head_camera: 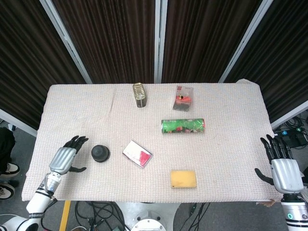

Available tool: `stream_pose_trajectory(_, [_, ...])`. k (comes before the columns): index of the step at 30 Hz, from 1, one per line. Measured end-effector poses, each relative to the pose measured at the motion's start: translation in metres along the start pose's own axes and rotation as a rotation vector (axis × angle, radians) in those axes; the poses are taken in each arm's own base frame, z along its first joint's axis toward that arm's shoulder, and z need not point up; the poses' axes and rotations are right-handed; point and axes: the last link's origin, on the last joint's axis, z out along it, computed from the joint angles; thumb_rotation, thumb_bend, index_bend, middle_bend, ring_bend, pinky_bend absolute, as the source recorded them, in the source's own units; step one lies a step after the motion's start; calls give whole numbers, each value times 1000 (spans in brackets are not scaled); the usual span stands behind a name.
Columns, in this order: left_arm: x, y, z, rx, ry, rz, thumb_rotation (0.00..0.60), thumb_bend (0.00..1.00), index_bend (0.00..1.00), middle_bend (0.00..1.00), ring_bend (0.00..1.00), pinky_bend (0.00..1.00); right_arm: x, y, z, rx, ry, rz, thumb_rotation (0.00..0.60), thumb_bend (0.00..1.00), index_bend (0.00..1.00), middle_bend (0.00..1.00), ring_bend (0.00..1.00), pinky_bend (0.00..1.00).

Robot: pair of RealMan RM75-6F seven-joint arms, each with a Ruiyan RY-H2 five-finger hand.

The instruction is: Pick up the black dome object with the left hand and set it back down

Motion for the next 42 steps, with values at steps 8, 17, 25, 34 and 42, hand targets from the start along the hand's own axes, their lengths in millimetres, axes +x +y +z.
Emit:
stream_pose_trajectory(8, [-8,16,12,-45,-30,-3,600,0,79,75,0,180,0,-1,1,3,-4,3,600,98,0,0,0,0])
stream_pose_trajectory(17, [-23,25,27,-61,-41,-1,600,0,79,101,0,180,1,2,1,-5,-2,7,600,99,0,0,0,0])
stream_pose_trajectory(25, [-29,23,39,-49,-53,22,600,11,85,119,0,180,1,5,2,-18,-4,11,600,99,0,0,0,0])
stream_pose_trajectory(34, [-37,26,45,-46,-74,9,600,13,84,135,0,180,-1,6,3,-22,-6,10,600,99,0,0,0,0])
stream_pose_trajectory(42, [-38,25,50,-34,-84,-4,600,39,84,147,0,180,-3,8,3,-30,-7,5,600,99,0,0,0,0])
